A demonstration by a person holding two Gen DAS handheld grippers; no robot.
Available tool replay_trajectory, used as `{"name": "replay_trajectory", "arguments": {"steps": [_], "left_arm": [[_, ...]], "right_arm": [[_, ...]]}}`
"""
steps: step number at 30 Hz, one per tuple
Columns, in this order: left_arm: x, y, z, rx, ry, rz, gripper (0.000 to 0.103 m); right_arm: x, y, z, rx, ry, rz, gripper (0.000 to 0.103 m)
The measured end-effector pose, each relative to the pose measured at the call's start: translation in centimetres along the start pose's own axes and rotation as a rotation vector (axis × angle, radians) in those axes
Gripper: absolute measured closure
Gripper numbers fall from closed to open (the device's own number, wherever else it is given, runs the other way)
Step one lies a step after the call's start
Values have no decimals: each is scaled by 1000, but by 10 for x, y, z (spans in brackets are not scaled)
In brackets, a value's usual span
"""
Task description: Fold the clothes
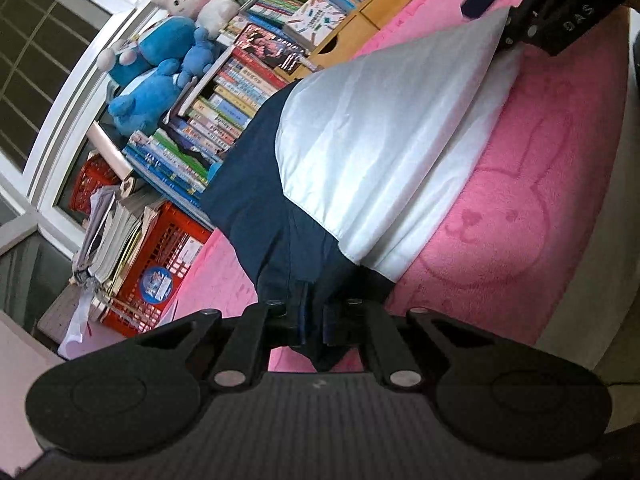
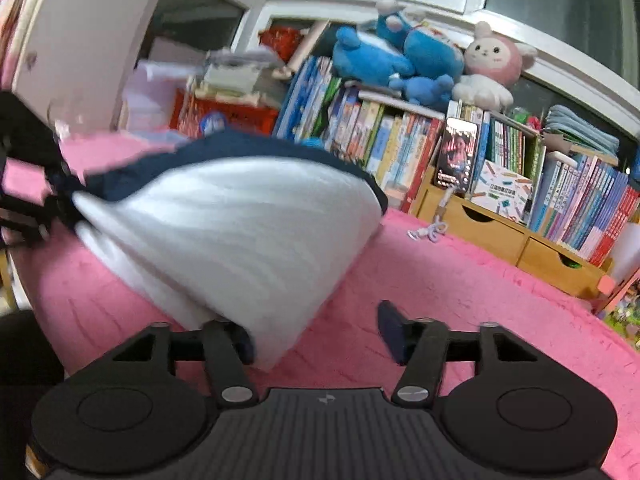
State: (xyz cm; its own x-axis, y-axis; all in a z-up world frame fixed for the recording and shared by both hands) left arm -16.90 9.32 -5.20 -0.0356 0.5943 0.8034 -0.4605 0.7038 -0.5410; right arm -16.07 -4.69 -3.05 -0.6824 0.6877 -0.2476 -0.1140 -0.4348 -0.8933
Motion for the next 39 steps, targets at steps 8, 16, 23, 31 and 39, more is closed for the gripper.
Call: {"name": "replay_trajectory", "arguments": {"steps": [8,16,23,31,39], "left_arm": [[-1,0,3,-29,25,3,98],[1,0,5,-40,22,47,99],[3,2,7,-54,21,112,99],[7,6,9,-96,44,163,99],[9,11,11,-133,63,231,98]], "right_arm": [[-20,9,1,37,-57,10,41],[-35,9,11,71,-223,-20,39],[-59,-30,50,96,-316,-200,40],[-4,-126,-76,143,-439,-62,62],[11,-148,-220,287,-384,-142,73]]}}
Point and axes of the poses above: each gripper's, at about its wrist camera, not at the fingertips, and z roughly against the way its jaws point, x to its left, y to its underside, the point moved 6 cm from there along -z, roughly the way its jaws point, and after that the axes turned 10 degrees about -y, right-handed, at the moved point
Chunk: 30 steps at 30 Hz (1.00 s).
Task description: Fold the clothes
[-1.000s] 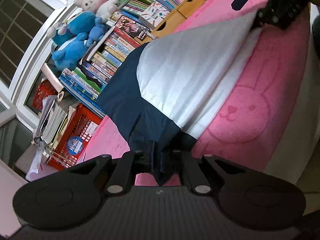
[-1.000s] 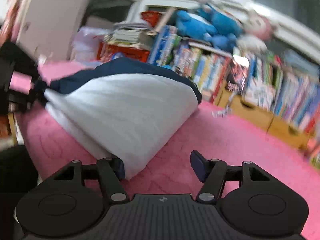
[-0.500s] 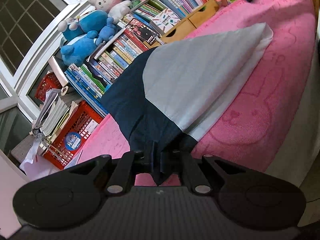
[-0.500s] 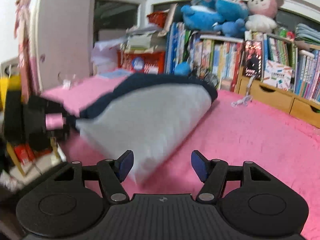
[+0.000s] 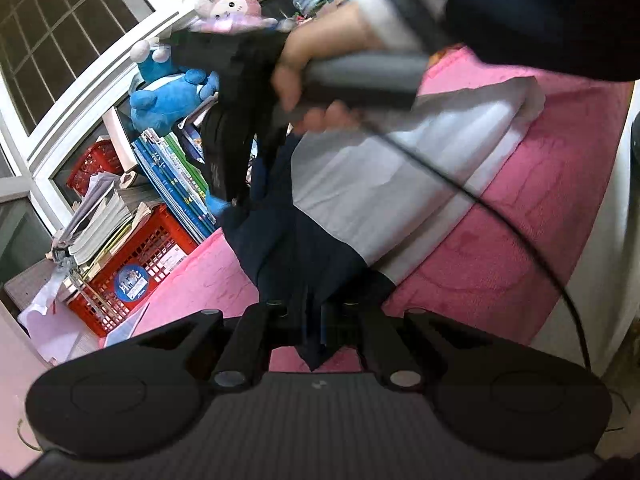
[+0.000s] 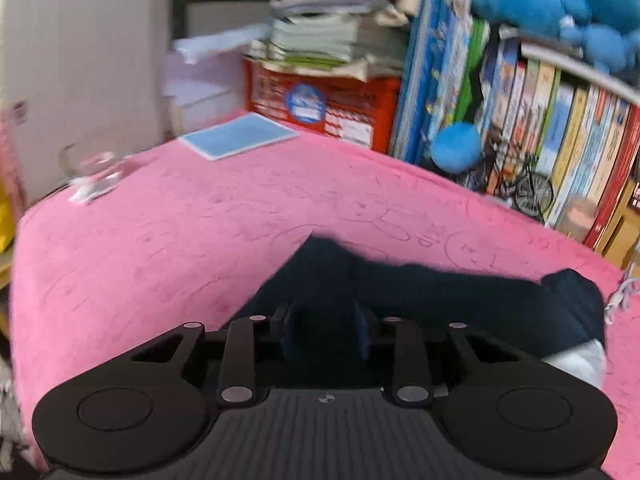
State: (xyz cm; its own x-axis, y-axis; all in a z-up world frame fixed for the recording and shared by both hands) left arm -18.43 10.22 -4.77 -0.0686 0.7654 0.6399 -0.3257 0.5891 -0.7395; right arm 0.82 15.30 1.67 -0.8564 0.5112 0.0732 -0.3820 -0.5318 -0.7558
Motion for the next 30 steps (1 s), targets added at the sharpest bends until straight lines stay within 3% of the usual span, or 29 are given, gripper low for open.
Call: {"name": "replay_trajectory", "arguments": {"steps": [8,12,15,19,22,26,30], "left_arm": [[1,2,3,-25,9,22,99],[2,4,9,-33,12,15,98],[11,7,19,-27,37,61,89],[34,18,33,43,31,201,49],[52,26,45,114,54,312,37],[76,32,58,175,26,404,33],[112,27,59,196,-9,553,32]], "right_arm": [[-5,-5,-58,74,38,24,73],[-16,-13,-74,65,-21,-75,70],[-22,-15,-65,39,-47,-131,66],[-23,-15,-8,-74,-81,-172,48],[-22,-2,53,-165,-120,-155,43],[-16,44,126,-236,-134,-112,42],[-24,104,168,-244,-109,-180,42]]}}
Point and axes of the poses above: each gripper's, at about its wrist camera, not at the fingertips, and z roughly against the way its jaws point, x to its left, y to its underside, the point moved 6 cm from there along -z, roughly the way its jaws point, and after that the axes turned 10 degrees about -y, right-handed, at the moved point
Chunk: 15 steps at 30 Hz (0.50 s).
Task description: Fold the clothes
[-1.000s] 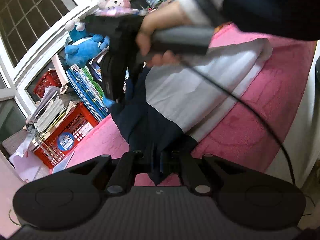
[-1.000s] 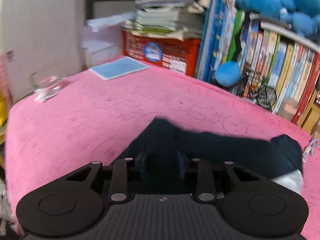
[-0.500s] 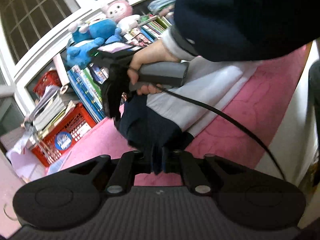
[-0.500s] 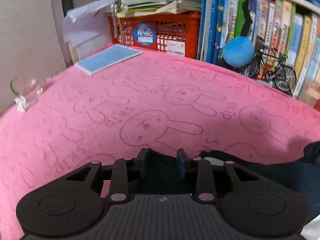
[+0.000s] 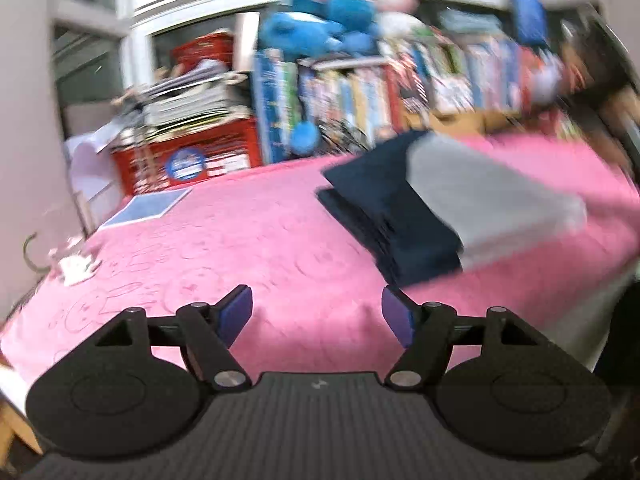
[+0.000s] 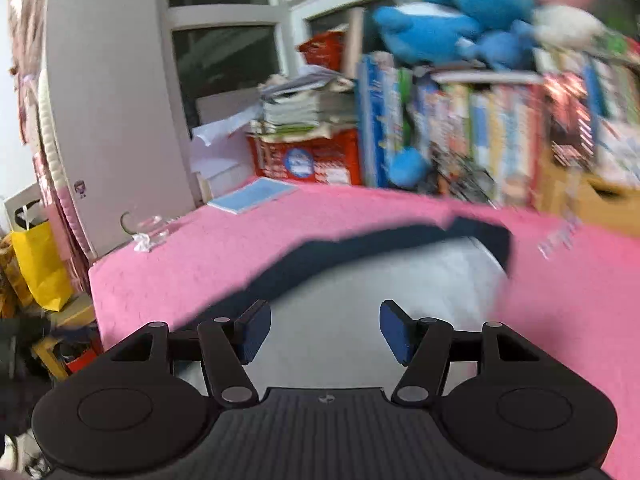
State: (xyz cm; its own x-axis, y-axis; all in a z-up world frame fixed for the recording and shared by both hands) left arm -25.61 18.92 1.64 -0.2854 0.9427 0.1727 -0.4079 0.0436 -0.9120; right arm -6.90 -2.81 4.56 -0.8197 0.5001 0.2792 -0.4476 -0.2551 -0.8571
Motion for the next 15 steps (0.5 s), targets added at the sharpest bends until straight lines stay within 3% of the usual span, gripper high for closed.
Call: {"name": "replay_trajectory", "arguments": {"steps": [3,5,11,15], "left_arm": [[5,-28,0,-27,3,113,32],[-16,-54,1,-85,-8,95,32],[-151,-93,-9,-210,98,-126,24],[-218,-89,-36,-172,107,-218,18]], "right_arm": [[-13,35,23,0,2,-93,43],[-23,54,32,-9,-9,-180,43],[-70,84,50,-102,-153,-574,43],[-101,87,51,-122,-181,-722,42]]}}
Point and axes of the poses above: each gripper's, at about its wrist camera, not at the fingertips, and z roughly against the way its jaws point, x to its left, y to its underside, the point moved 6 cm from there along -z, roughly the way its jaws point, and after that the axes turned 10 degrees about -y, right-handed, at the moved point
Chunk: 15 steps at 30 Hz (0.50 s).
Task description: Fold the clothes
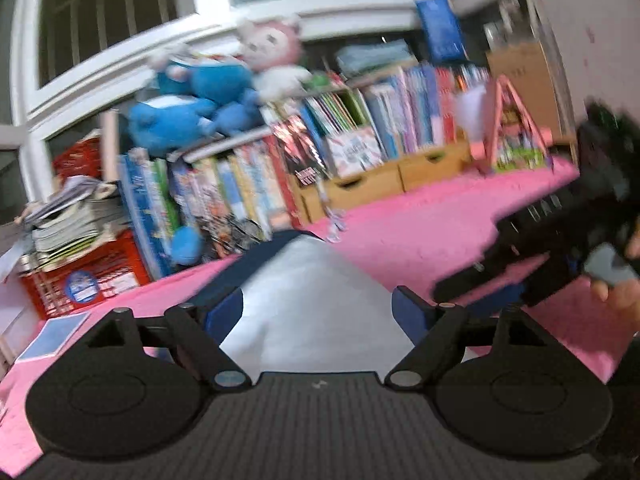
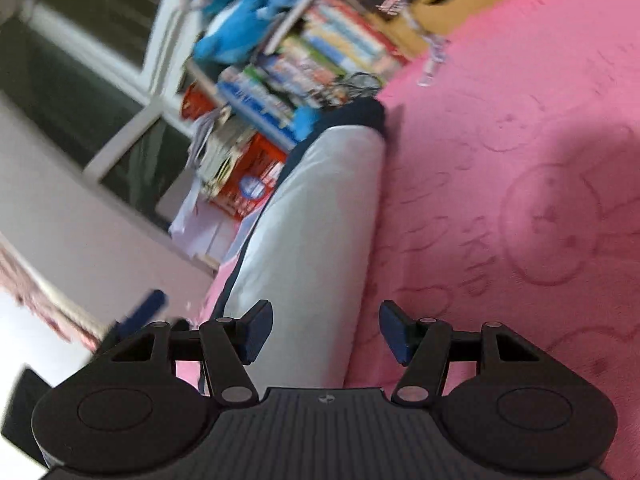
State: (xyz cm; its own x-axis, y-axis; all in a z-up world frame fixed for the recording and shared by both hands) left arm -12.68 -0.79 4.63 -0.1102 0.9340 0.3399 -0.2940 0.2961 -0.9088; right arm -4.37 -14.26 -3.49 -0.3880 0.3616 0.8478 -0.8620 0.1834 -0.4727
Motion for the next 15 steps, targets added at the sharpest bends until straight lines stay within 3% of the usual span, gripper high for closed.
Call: {"name": "replay_trajectory", "arguments": {"steps": [2,4,6,8,12,15], "left_arm": [[-12,11,-18,68,-1,-20,17],[-12,30,-33,165,23,17,16],[-5,47,-45,240,54,95,12],[4,59,-50,277,81,170,9],[5,65,-48,270,86,178,9],[4,67,-48,253,85,188,9]], "right_arm": [[-4,-9,-6,16,17,-22,33],[-1,-19,-18,45,40,-8,17],[3,-28,-34,73,82,31,13],[3,-39,-57,110,137,70,20],[-3,-63,-102,145,179,82,52],[-11,-86,-125,145,210,53,55]]}}
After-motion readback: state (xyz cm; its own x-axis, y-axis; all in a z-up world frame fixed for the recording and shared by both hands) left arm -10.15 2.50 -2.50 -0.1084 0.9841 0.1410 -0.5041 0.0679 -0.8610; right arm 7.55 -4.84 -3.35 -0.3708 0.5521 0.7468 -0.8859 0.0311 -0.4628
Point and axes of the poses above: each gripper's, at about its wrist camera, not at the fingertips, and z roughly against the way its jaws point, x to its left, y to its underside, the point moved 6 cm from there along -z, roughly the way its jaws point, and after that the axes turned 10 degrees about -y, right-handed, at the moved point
